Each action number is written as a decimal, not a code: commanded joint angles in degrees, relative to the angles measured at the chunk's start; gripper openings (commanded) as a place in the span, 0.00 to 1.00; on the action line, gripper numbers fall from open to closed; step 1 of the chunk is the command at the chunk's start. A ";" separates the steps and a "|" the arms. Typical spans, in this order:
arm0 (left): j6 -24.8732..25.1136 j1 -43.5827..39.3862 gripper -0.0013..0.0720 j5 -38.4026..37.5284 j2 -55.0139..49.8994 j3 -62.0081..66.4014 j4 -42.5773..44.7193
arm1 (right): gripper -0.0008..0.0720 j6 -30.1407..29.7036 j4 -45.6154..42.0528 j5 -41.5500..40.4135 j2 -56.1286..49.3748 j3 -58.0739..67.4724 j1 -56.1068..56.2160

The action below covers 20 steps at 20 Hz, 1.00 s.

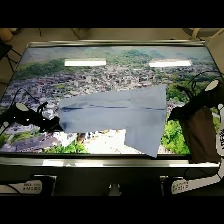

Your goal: Fold the shirts.

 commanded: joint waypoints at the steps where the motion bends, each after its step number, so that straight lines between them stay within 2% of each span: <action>1: 0.04 -0.52 0.06 0.31 0.42 0.04 -0.15 | 0.63 0.02 1.97 -6.29 0.74 -7.45 0.61; 4: 0.07 -1.07 0.06 0.70 0.55 0.04 -0.26 | 0.63 0.35 2.84 -11.91 0.72 -11.13 3.19; 6: 0.07 -1.16 0.06 0.74 0.55 0.04 -0.28 | 0.63 2.69 2.82 -15.63 0.31 -11.69 5.05; 7: 0.07 -1.14 0.06 0.83 0.55 0.04 -0.24 | 0.56 3.50 2.82 -16.72 -0.07 -11.69 5.84; 8: -0.02 -0.96 0.06 0.74 0.55 0.07 -0.31 | 0.28 3.72 2.78 -17.88 -0.07 -11.69 6.56; 9: 0.00 -0.90 0.06 0.07 0.55 0.44 -0.68 | 0.05 3.63 2.82 -18.69 0.35 -11.30 7.06; 12: 0.07 -0.92 0.05 -0.85 4.85 6.97 -0.68 | 0.04 0.26 1.90 -19.71 5.84 -5.62 7.08; 16: -1.81 -0.90 0.05 3.76 23.58 30.23 -0.68 | 0.05 -4.74 -2.49 -21.00 24.17 14.86 7.10; 18: -2.58 -0.90 0.05 11.02 32.74 44.74 -0.63 | 0.05 -4.74 -4.83 -29.33 35.65 25.79 7.10; 20: -3.21 -0.90 0.06 21.75 40.22 54.05 -0.33 | 0.05 -5.90 -5.46 -41.92 46.07 30.93 7.10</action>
